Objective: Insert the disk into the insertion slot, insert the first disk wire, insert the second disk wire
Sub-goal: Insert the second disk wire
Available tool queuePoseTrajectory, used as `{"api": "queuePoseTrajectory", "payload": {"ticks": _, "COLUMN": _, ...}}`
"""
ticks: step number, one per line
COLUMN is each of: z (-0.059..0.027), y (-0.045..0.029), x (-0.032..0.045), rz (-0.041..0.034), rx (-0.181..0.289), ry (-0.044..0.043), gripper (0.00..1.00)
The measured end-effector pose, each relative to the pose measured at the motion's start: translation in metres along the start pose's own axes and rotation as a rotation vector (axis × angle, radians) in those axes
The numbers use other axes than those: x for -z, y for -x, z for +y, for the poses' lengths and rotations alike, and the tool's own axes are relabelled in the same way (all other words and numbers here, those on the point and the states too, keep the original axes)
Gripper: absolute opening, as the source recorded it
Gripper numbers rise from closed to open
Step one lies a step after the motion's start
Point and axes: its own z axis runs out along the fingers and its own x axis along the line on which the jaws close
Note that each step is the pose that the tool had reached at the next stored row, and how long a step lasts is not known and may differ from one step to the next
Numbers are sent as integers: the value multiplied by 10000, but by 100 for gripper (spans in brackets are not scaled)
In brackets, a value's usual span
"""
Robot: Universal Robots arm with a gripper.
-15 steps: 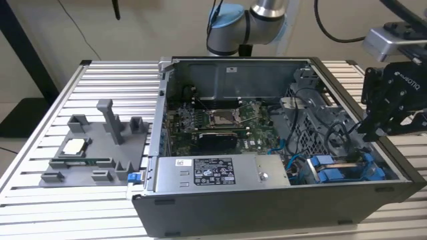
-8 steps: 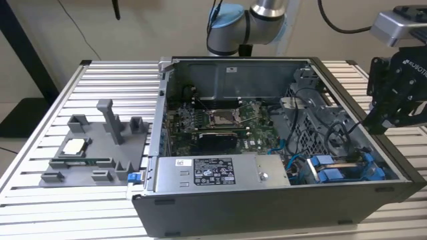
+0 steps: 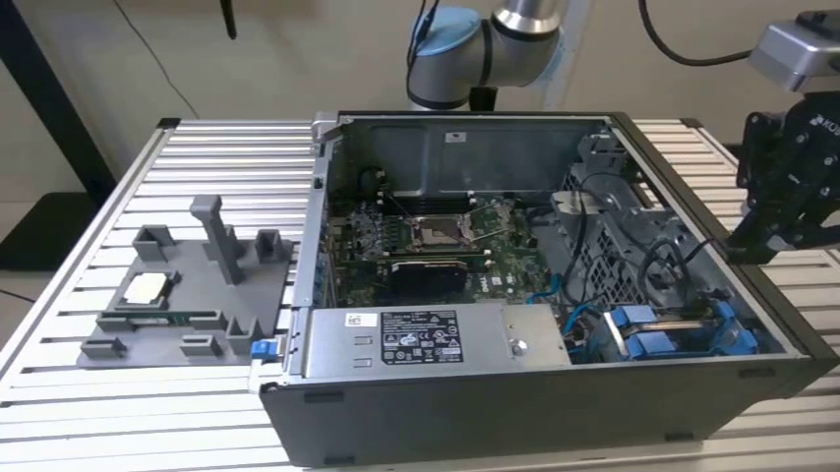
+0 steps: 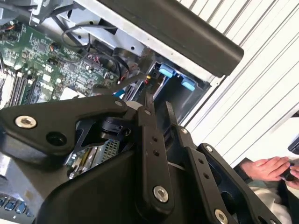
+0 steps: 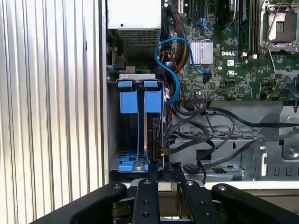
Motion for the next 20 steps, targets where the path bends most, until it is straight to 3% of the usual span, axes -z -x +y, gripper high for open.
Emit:
{"api": "queuePoseTrajectory", "payload": {"ticks": 5, "z": -94, "y": 2, "x": -13, "rz": -2, "rx": -1, "ry": 18, "gripper": 26}}
{"api": "queuePoseTrajectory", "payload": {"ticks": 10, "z": -163, "y": 4, "x": -66, "rz": -1, "rx": -2, "ry": 117, "gripper": 26}}
{"api": "queuePoseTrajectory", "payload": {"ticks": 20, "z": -172, "y": 6, "x": -74, "rz": -1, "rx": -3, "ry": 123, "gripper": 26}}
